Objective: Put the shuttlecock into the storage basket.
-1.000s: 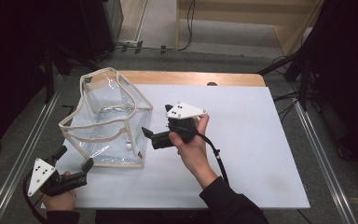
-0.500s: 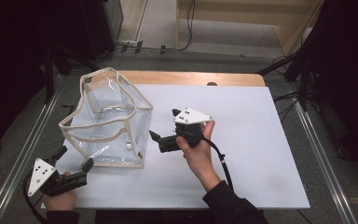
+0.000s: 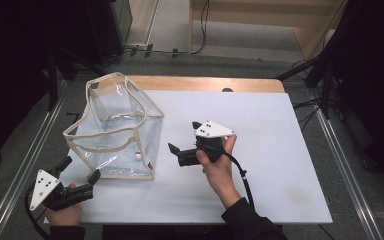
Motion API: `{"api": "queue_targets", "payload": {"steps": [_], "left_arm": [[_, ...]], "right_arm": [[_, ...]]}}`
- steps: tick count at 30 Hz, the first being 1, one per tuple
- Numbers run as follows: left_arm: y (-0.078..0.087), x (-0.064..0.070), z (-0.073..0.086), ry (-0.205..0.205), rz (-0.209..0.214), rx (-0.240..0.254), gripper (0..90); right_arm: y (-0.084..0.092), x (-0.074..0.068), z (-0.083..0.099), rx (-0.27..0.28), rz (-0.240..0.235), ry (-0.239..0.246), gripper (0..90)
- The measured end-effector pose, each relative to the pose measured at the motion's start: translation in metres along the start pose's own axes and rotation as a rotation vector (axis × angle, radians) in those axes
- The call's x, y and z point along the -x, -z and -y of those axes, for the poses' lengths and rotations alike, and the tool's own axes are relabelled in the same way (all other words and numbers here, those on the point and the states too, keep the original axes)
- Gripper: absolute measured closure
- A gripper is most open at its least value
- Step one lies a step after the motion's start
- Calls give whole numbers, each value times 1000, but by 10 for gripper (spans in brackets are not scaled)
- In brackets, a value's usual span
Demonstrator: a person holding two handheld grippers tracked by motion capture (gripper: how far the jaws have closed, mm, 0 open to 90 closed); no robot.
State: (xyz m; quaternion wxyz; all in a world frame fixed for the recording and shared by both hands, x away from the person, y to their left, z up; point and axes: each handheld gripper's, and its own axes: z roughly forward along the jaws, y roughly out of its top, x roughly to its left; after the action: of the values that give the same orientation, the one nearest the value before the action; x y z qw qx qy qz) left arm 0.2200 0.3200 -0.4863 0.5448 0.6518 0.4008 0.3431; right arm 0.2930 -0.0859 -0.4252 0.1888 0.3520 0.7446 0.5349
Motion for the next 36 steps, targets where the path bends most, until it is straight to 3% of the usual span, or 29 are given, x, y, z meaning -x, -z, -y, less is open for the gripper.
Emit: {"api": "queue_targets", "payload": {"steps": [36], "left_arm": [[0,1,0,0,-2,-2,0]], "right_arm": [[32,30,46,-7,86,-34,0]]}}
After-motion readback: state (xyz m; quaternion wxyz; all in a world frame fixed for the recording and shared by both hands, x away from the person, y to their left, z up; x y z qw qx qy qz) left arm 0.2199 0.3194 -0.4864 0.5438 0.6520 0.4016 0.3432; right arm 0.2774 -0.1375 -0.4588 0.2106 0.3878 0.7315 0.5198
